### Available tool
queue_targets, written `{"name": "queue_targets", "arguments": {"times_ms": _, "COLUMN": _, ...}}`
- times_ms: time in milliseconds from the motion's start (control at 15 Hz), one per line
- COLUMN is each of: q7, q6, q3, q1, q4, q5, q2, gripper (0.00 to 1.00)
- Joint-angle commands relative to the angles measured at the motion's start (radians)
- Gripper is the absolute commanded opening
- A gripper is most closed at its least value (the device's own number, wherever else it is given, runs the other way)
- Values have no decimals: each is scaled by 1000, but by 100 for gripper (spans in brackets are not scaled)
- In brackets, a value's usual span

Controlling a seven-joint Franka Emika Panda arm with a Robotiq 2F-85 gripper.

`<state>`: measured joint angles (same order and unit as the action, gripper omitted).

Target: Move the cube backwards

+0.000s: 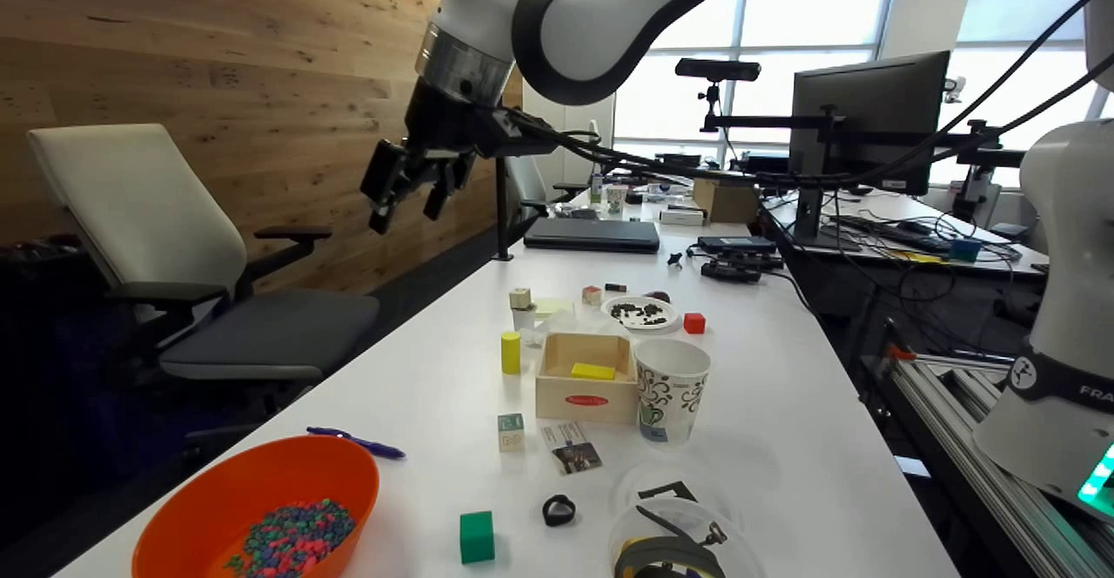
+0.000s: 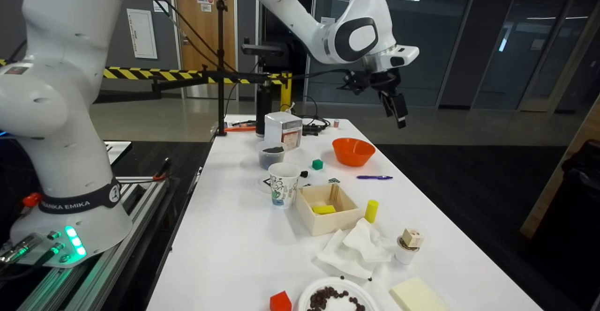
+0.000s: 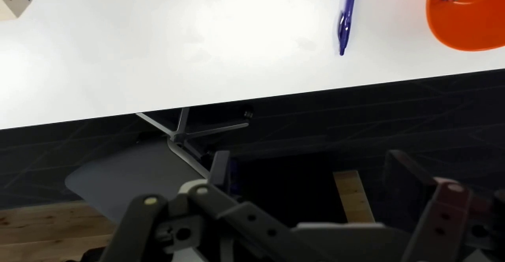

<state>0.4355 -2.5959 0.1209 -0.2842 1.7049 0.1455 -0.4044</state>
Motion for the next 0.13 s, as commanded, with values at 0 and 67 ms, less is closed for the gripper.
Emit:
{"name": "queue_targets", "arguments": {"times_ms": 0, "q7": 5, "q6": 3, "q3": -23, "q1": 21, "q4": -1, "q5": 12, "q2": 2, "gripper": 100}}
{"name": "queue_targets", "arguments": {"times_ms": 67, "q7": 6, "q6": 3, "q3": -23, "q1": 21, "q4": -1, "q5": 12, "q2": 2, "gripper": 100}}
